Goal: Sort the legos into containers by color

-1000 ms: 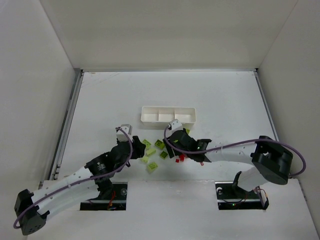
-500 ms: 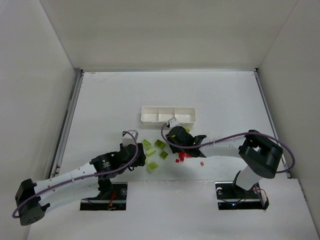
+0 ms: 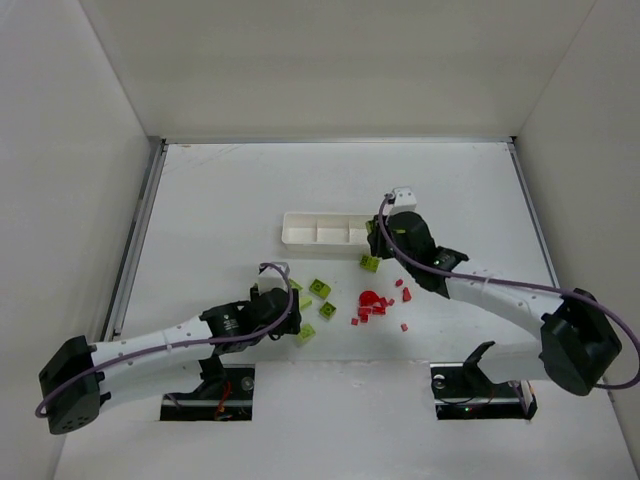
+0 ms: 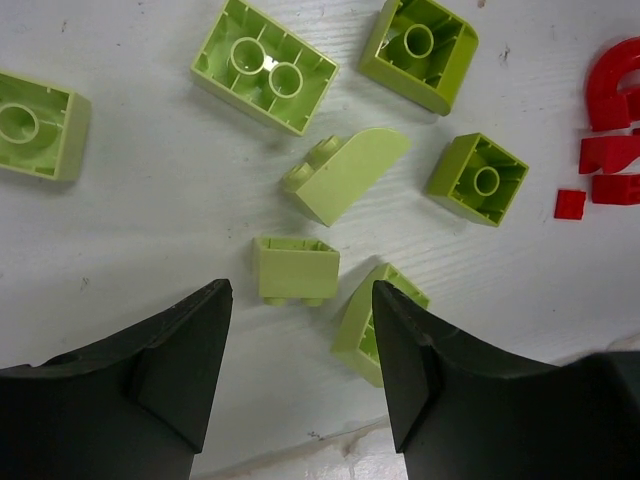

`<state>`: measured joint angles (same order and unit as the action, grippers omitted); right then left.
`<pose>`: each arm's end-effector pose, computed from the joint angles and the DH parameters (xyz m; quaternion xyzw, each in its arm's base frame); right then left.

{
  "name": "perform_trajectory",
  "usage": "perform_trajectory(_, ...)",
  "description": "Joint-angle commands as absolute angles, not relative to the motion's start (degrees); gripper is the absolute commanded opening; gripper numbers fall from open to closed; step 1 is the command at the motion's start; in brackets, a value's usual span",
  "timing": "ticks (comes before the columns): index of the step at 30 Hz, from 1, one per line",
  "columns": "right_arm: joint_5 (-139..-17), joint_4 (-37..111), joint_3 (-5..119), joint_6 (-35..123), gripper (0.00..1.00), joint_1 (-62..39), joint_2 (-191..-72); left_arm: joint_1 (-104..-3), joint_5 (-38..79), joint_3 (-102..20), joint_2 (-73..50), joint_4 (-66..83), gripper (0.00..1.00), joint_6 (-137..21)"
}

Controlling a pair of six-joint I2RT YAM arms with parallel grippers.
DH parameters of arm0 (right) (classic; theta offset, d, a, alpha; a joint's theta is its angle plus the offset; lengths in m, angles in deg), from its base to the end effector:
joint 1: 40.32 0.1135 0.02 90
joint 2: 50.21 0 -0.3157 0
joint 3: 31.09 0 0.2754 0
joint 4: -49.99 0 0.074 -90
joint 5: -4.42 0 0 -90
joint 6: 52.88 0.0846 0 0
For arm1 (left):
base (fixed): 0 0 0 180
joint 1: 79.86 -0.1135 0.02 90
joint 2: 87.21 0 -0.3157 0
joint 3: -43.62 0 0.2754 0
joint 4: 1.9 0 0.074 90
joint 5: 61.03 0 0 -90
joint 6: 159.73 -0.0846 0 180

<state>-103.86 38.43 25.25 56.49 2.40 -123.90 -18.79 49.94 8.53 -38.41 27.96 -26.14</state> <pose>0.2599 0.2039 0.2598 -0.0930 0.8490 0.1416 0.5004 0.1186 -0.1520 0.1803 0.0664 0.9041 -0.2046 0.3692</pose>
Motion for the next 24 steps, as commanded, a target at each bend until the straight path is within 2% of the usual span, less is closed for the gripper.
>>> perform_trajectory(1,-104.4,43.6,29.7,58.2,0.27,-3.6,-128.2,-18.7,50.4,7.7,-37.2,25.0,0.56,-26.4)
perform_trajectory(4,-104.8,43.7,31.9,58.2,0.28,-5.3,-132.6,-18.7,50.9,7.5,-36.2,25.3,0.55,-26.4)
perform_trajectory(5,-104.9,44.4,32.7,58.4,0.31,-5.8,-134.2,-18.3,50.9,7.7,-36.1,24.8,0.55,-26.4)
perform_trajectory(7,-105.0,45.1,33.1,58.5,0.42,-6.1,-135.4,-18.1,51.5,7.7,-35.4,24.2,0.55,-26.4)
perform_trajectory(10,-106.0,45.7,32.4,58.2,0.67,-5.8,-134.3,-18.2,51.9,6.9,-33.6,24.6,0.55,-26.6)
perform_trajectory(12,-106.8,45.7,31.4,57.9,0.72,-5.0,-132.6,-17.9,52.2,6.9,-32.4,24.1,0.55,-26.6)
perform_trajectory(15,-108.1,45.8,28.2,57.9,0.74,-2.8,-127.6,-17.9,52.4,5.7,-29.7,24.7,0.54,-26.8)
perform_trajectory(19,-108.4,45.3,22.3,57.9,0.69,2.2,-120.6,-17.8,54.2,5.3,-26.5,23.9,0.49,-26.8)
perform_trajectory(24,-109.2,44.3,16.3,60.2,0.66,8.6,-117.2,-17.9,55.0,4.5,-26.7,23.4,0.21,-27.1)
